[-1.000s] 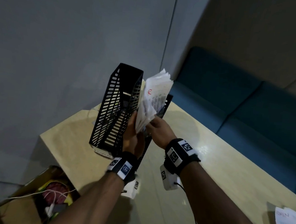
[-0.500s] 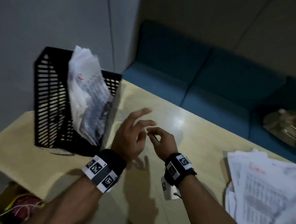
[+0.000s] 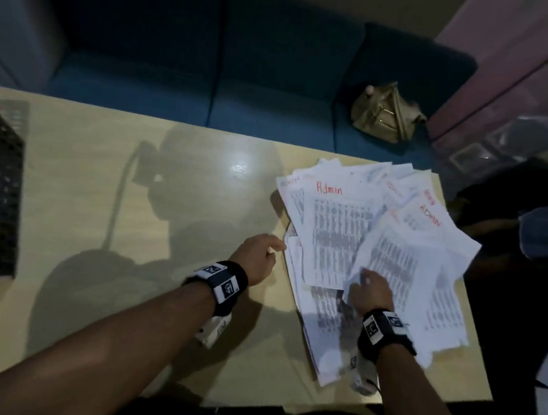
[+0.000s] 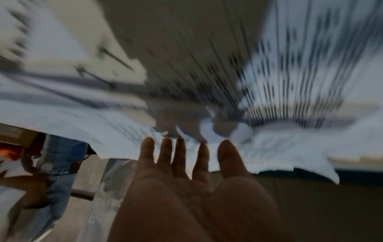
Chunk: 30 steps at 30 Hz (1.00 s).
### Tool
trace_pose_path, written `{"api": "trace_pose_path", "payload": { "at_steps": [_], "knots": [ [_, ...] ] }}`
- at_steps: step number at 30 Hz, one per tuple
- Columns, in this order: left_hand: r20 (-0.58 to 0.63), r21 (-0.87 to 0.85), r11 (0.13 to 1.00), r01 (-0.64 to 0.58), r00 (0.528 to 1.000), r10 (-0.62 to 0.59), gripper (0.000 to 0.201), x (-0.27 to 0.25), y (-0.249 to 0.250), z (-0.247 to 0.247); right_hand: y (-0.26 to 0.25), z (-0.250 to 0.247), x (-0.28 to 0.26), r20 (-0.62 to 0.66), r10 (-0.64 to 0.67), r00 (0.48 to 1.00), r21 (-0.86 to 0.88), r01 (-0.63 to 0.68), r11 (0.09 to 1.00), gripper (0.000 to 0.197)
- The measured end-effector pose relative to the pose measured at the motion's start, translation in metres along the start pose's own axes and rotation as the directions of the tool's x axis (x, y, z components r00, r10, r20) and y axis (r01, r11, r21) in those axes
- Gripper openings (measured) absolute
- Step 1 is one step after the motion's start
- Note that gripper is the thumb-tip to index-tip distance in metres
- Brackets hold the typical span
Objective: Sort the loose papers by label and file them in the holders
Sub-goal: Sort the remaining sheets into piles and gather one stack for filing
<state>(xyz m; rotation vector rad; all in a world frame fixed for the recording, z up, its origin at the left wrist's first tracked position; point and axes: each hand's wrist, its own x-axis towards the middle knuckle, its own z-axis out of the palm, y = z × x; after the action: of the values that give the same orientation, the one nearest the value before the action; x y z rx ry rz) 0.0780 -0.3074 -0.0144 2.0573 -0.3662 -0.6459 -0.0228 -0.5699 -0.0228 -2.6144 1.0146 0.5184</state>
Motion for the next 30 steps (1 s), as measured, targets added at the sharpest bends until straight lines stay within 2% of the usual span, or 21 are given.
{"api": "trace_pose_path", "payload": {
  "at_steps": [2, 4, 7, 8, 9, 10, 11, 12, 13, 14, 16, 18, 19, 21, 23, 24, 26, 28, 30],
  "knots": [
    [0.035, 0.022, 1.0, 0.002, 0.999, -0.003, 0.032, 0.006, 0.016, 0.022, 0.016, 0.023, -0.009, 0.174, -0.099, 0.98, -0.116, 0.12, 0.986, 0.062],
    [0.087, 0.056, 0.997, -0.043, 0.995, 0.038, 0.034, 0.007, 0.029, 0.04, 0.018, 0.031, -0.019, 0.182, -0.175, 0.968, -0.112, 0.197, 0.974, 0.06],
    [0.22, 0.188, 0.971, -0.147, 0.97, 0.104, 0.041, 0.01, 0.038, 0.066, 0.022, 0.012, -0.019, 0.05, -0.298, 0.953, 0.103, 0.292, 0.951, 0.04],
    [0.283, 0.256, 0.956, -0.146, 0.957, 0.07, 0.045, 0.01, 0.039, 0.073, 0.027, 0.001, -0.015, -0.042, -0.281, 0.959, 0.141, 0.285, 0.948, 0.035],
    [0.337, 0.327, 0.938, -0.116, 0.941, -0.001, 0.049, 0.012, 0.038, 0.079, 0.037, -0.008, -0.006, -0.156, -0.212, 0.965, 0.165, 0.237, 0.957, 0.035],
    [0.362, 0.385, 0.92, -0.077, 0.929, -0.074, 0.051, 0.014, 0.037, 0.083, 0.047, -0.021, 0.001, -0.242, -0.079, 0.967, 0.215, 0.133, 0.968, 0.039],
    [0.342, 0.408, 0.912, -0.047, 0.934, -0.105, 0.05, 0.013, 0.034, 0.085, 0.057, -0.028, 0.006, -0.273, 0.082, 0.958, 0.297, 0.003, 0.955, 0.048],
    [0.291, 0.396, 0.918, -0.022, 0.951, -0.103, 0.045, 0.014, 0.034, 0.087, 0.069, -0.033, 0.011, -0.231, 0.22, 0.948, 0.382, -0.12, 0.916, 0.063],
    [0.207, 0.359, 0.933, 0.01, 0.974, -0.09, 0.04, 0.015, 0.035, 0.089, 0.078, -0.035, 0.014, -0.144, 0.292, 0.945, 0.463, -0.197, 0.864, 0.077],
    [0.102, 0.317, 0.948, 0.038, 0.992, -0.074, 0.037, 0.018, 0.035, 0.091, 0.082, -0.034, 0.016, -0.066, 0.298, 0.952, 0.534, -0.219, 0.817, 0.088],
    [-0.115, 0.208, 0.973, 0.095, 0.991, -0.072, 0.039, 0.031, 0.035, 0.093, 0.087, -0.025, 0.015, 0.013, 0.232, 0.973, 0.631, -0.188, 0.753, 0.091],
    [-0.224, 0.078, 0.97, 0.23, 0.952, -0.208, 0.061, 0.046, 0.036, 0.092, 0.092, -0.014, 0.012, 0.048, 0.185, 0.981, 0.699, -0.165, 0.696, 0.087],
    [-0.243, 0.042, 0.956, 0.29, 0.931, -0.272, 0.074, 0.054, 0.035, 0.093, 0.095, -0.013, 0.01, 0.051, 0.157, 0.986, 0.705, -0.147, 0.694, 0.081],
    [-0.258, 0.008, 0.938, 0.346, 0.907, -0.332, 0.088, 0.063, 0.037, 0.096, 0.103, -0.017, 0.01, 0.03, 0.085, 0.996, 0.676, -0.083, 0.732, 0.056],
    [-0.272, -0.002, 0.939, 0.344, 0.903, -0.332, 0.084, 0.064, 0.04, 0.099, 0.109, -0.031, 0.014, -0.013, 0.063, 0.998, 0.736, -0.033, 0.676, 0.03],
    [-0.272, 0.01, 0.939, 0.343, 0.905, -0.328, 0.079, 0.063, 0.04, 0.101, 0.11, -0.037, 0.018, -0.024, 0.068, 0.997, 0.77, -0.025, 0.638, 0.026],
    [-0.28, 0.028, 0.941, 0.337, 0.907, -0.316, 0.068, 0.056, 0.036, 0.103, 0.109, -0.047, 0.029, -0.038, 0.045, 0.998, 0.776, 0.001, 0.631, 0.026],
    [-0.281, 0.089, 0.938, 0.336, 0.912, -0.3, 0.058, 0.052, 0.033, 0.105, 0.098, -0.055, 0.042, -0.01, -0.011, 1.0, 0.708, 0.015, 0.706, 0.034],
    [-0.227, 0.14, 0.924, 0.355, 0.92, -0.319, 0.058, 0.05, 0.029, 0.106, 0.085, -0.053, 0.058, 0.029, 0.005, 1.0, 0.637, -0.022, 0.771, 0.036]
  ]
}}
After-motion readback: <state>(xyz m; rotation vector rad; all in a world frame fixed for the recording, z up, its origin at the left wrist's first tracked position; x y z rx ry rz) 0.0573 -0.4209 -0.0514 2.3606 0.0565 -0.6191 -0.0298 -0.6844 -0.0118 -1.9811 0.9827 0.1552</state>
